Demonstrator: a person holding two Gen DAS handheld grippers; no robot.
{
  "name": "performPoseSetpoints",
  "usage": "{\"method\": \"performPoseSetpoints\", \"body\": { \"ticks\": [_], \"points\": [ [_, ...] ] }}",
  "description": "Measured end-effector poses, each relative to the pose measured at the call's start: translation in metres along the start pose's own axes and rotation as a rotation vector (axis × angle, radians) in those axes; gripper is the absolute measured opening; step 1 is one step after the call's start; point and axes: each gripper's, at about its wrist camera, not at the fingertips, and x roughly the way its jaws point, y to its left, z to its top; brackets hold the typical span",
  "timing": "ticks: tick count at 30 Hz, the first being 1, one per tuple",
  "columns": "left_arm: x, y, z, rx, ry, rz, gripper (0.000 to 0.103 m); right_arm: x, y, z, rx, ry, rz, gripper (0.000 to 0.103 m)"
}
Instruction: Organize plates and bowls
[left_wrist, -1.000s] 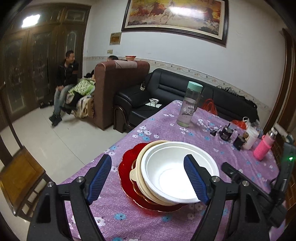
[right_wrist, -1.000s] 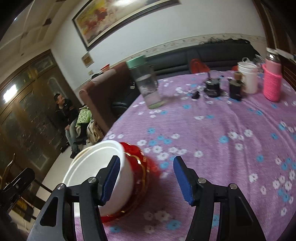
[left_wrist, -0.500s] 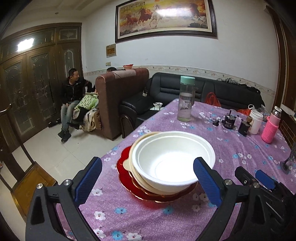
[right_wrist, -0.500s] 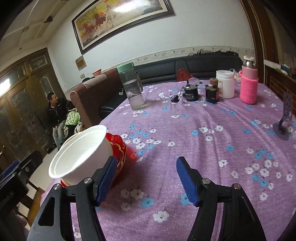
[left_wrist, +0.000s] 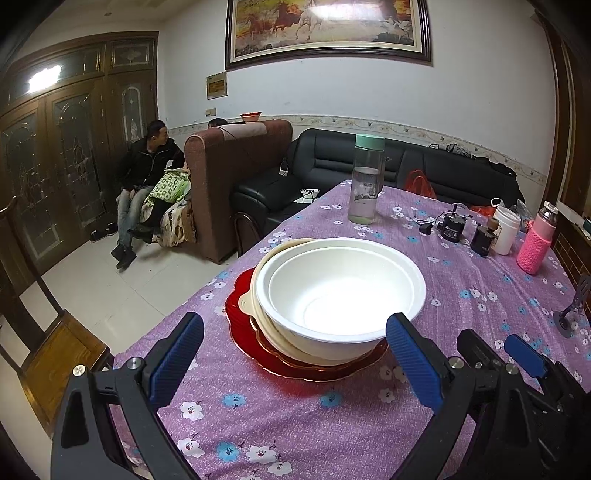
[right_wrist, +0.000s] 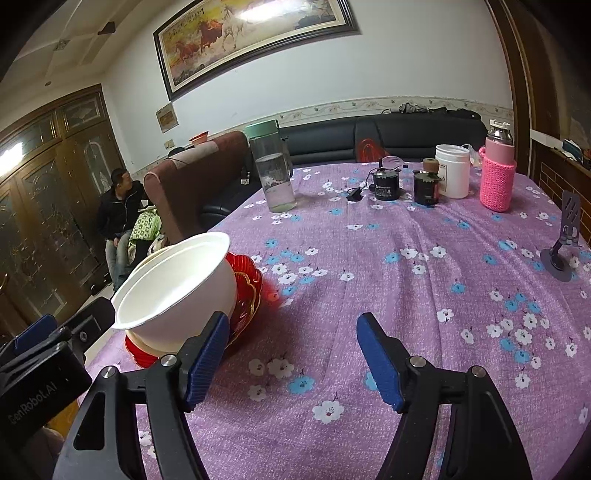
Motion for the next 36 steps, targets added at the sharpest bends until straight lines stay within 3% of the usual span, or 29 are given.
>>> {"method": "performPoseSetpoints", "body": {
  "ticks": [25, 36],
  "points": [
    [0.01, 0.003, -0.003, -0.007, 0.042, -0.028, 0.099, 0.017, 0.005, -0.004, -0.026, 0.028, -0.081, 0.079],
    [0.013, 0.003, -0.006, -0.01, 0.052, -0.036, 0.099, 0.021, 0.023, -0.011, -0.09, 0.046, -0.062, 0.08]
  ]
}}
